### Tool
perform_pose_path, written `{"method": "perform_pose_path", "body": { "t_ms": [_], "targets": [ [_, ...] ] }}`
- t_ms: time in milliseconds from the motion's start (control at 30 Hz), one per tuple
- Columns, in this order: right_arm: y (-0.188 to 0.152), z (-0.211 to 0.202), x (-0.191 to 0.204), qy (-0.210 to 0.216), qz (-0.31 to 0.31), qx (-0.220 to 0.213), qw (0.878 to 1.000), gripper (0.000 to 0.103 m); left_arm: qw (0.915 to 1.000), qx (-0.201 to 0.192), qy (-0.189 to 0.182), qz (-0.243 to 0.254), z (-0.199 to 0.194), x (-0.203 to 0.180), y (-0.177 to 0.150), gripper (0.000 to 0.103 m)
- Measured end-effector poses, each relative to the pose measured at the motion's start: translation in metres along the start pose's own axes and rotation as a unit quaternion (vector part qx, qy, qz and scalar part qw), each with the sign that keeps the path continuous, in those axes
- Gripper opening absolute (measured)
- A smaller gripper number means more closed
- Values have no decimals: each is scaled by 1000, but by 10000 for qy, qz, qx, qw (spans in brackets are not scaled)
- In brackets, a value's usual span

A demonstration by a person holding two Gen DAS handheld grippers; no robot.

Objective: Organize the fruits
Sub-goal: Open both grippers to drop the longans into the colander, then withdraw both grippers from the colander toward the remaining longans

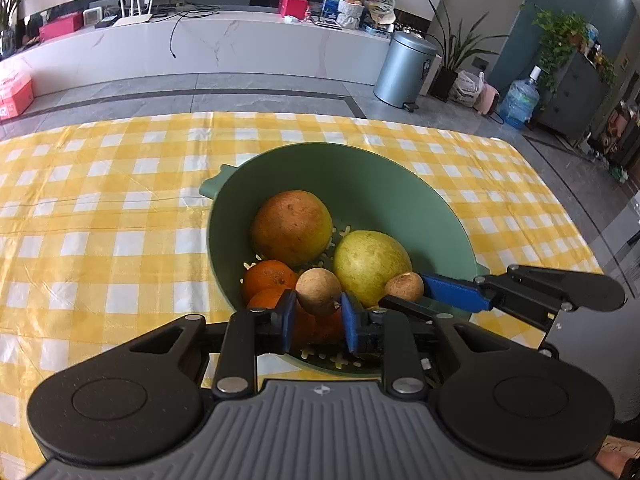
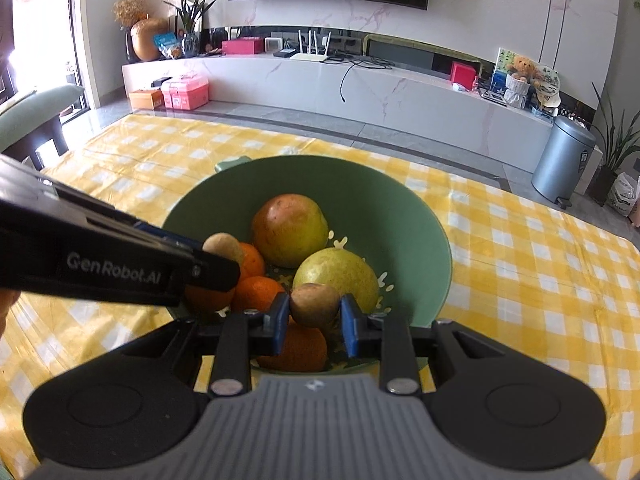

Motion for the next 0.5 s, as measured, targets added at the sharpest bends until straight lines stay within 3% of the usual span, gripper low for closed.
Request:
{"method": "perform_pose_path", "body": {
  "t_ms": [200, 300, 367, 400, 500],
  "targets": [
    [1, 1, -1, -27, -25, 14, 10000, 24, 10000, -30, 65, 40, 1, 0, 2, 33],
    [2, 1, 0, -48, -48, 29, 10000, 25, 9999, -33, 73, 79, -1, -3, 0, 40],
    [3, 1, 1, -64, -57, 40, 10000, 25, 9999, -51, 124, 92, -3, -3, 1, 54],
    [3, 1, 1, -60, -61, 51, 10000, 26, 9998, -72, 135, 93, -4, -3, 1, 56],
    [3, -1, 0, -99, -56, 29, 9999, 37, 9999, -109, 87, 67, -9, -3, 1, 56]
  ]
}}
Point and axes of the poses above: each gripper's, at about its wrist camera, not at the fingertips, and z roughly the way its jaws point, x to its left, y to its top, the point moved 6 cm from there along z, roughly the way its jaws point, and after that the axes turned 1 degree about -x, right-handed, at the moved point
